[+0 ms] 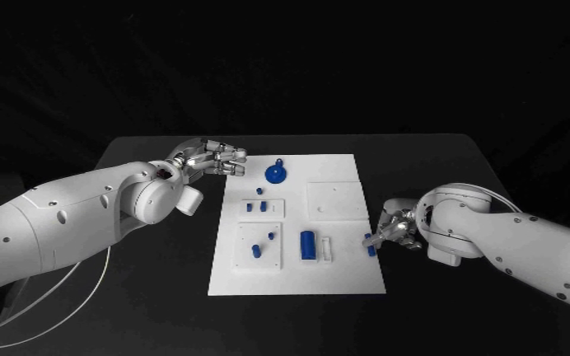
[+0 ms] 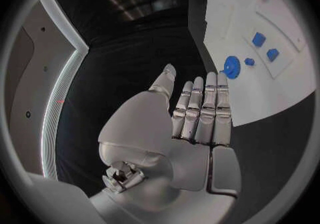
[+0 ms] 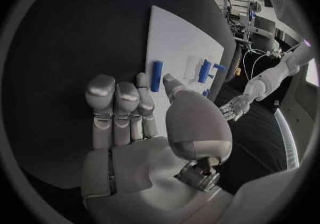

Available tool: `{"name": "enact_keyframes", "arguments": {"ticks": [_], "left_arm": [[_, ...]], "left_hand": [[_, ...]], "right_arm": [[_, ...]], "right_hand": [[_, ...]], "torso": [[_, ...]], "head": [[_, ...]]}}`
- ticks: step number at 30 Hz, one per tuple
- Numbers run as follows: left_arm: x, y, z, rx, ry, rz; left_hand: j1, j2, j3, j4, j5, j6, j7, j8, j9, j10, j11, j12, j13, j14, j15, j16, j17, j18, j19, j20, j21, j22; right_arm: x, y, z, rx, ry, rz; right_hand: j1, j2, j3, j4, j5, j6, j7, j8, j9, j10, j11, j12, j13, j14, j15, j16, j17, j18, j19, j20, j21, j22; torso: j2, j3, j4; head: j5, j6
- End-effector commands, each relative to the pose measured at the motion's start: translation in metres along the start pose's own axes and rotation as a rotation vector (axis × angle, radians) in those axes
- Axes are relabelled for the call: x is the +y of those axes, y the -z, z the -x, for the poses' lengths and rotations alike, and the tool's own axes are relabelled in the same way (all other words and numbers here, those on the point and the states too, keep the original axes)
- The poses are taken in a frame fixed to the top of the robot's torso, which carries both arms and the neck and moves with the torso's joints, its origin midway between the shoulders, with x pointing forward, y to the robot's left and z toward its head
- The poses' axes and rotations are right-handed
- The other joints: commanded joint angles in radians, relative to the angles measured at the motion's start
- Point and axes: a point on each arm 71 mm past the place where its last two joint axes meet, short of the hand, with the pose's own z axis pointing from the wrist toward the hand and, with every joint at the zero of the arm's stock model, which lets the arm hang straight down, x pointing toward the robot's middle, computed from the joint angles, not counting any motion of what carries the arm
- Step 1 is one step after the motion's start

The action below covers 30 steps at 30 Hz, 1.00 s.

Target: Assemble the parts on the task board

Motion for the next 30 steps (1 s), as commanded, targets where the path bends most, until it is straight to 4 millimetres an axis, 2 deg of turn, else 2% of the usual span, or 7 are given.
{"name": "enact_keyframes", "arguments": {"ticks": [1,4,10,12,19,23,30], "left_arm": [[-0.0013,-0.0005,-0.0025,0.016,0.004,-0.011],[-0.0013,-0.0006,-0.0027,0.017,0.004,-0.01],[-0.0012,-0.0006,-0.0024,0.016,0.004,-0.01],[-0.0012,-0.0006,-0.0026,0.017,0.004,-0.009],[-0.0011,-0.0006,-0.0027,0.018,0.004,-0.008],[-0.0011,-0.0004,-0.0025,0.018,0.004,-0.008],[-0.0011,-0.0004,-0.0026,0.02,0.004,-0.008]], "left_hand": [[-0.006,0.0,0.002,-0.005,0.002,0.005,0.0,-0.002,0.0,-0.003,-0.001,0.001,0.001,-0.006,-0.002,-0.004,0.001,-0.018,-0.006,0.001,-0.002,-0.001],[-0.006,0.0,0.002,-0.005,0.002,0.005,0.0,-0.002,0.0,-0.003,-0.001,0.001,0.001,-0.006,-0.002,-0.004,0.001,-0.018,-0.006,0.001,-0.002,-0.001],[-0.006,0.0,0.002,-0.005,0.002,0.005,0.0,-0.002,0.0,-0.003,-0.001,0.001,0.001,-0.006,-0.002,-0.004,0.001,-0.018,-0.006,0.001,-0.002,-0.001],[-0.006,0.0,0.002,-0.005,0.002,0.005,0.0,-0.002,0.0,-0.003,-0.001,0.001,0.001,-0.006,-0.002,-0.004,0.001,-0.018,-0.006,0.001,-0.002,-0.001],[-0.005,0.001,0.002,-0.007,0.004,0.003,0.0,-0.002,0.0,-0.004,-0.001,0.001,0.001,-0.006,-0.002,-0.003,0.001,-0.018,-0.006,0.001,-0.002,0.0],[-0.006,0.003,0.003,-0.006,0.004,0.002,0.0,-0.002,0.0,-0.004,-0.001,0.001,0.001,-0.006,-0.002,-0.003,0.001,-0.018,-0.006,0.001,-0.002,0.0],[-0.006,0.003,0.003,-0.006,0.004,0.002,0.0,-0.002,0.0,-0.004,-0.001,0.001,0.001,-0.006,-0.002,-0.003,0.001,-0.018,-0.006,0.001,-0.002,0.0]], "right_arm": [[-0.0044,-0.0043,-0.0121,0.03,0.048,-0.037],[-0.0039,-0.0048,-0.0131,0.024,0.05,-0.037],[-0.0046,-0.0056,-0.0138,0.015,0.048,-0.039],[-0.005,-0.0058,-0.0139,0.014,0.047,-0.04],[-0.0064,-0.0057,-0.0138,0.008,0.04,-0.041],[-0.0069,-0.0054,-0.0136,0.005,0.037,-0.042],[-0.0117,-0.0032,-0.0116,-0.008,0.029,-0.05]], "right_hand": [[0.023,0.018,0.037,-0.031,-0.04,0.016,-0.005,-0.004,-0.001,0.0,-0.007,0.005,0.002,0.002,0.0,0.0,0.002,0.005,0.056,0.001,0.002,0.002],[0.033,0.017,0.137,-0.08,-0.057,0.029,-0.01,-0.004,-0.004,0.001,-0.011,0.005,0.003,0.002,-0.002,0.0,0.003,0.002,0.056,-0.001,0.001,0.002],[0.027,0.069,0.185,-0.209,-0.031,0.043,-0.018,-0.005,-0.002,0.001,-0.015,0.004,0.004,0.003,-0.004,0.0,0.004,-0.002,0.057,-0.004,0.003,0.005],[0.021,0.08,0.197,-0.228,-0.02,0.045,-0.018,-0.004,0.001,0.002,-0.016,0.005,0.005,0.003,-0.004,0.0,0.004,-0.003,0.057,-0.004,0.004,0.006],[-0.006,0.089,0.223,-0.247,-0.009,0.049,-0.02,-0.004,0.01,0.003,-0.017,0.005,0.005,0.003,-0.005,0.001,0.005,-0.004,0.057,-0.005,0.005,0.008],[-0.034,0.087,0.23,-0.222,-0.04,0.053,-0.023,-0.004,0.013,0.005,-0.019,0.005,0.005,0.003,-0.006,0.002,0.005,-0.004,0.057,-0.006,0.006,0.008],[-0.034,0.079,0.241,-0.203,-0.038,0.058,-0.024,-0.004,0.016,0.006,-0.02,0.003,0.004,0.004,-0.007,0.0,0.003,-0.005,0.057,-0.006,0.004,0.006]], "torso": [[0.0,0.001,-0.0006],[0.0,0.0012,0.0005],[0.0,0.0008,-0.0003],[0.0,0.0007,-0.0006],[0.0,0.0015,-0.0006],[0.0,0.0011,-0.0004],[-0.001,0.0016,-0.0005]], "head": [[-0.001,-0.001],[-0.002,-0.002],[-0.006,-0.001],[-0.007,0.0],[-0.008,0.001],[-0.009,0.006],[-0.008,0.008]]}}
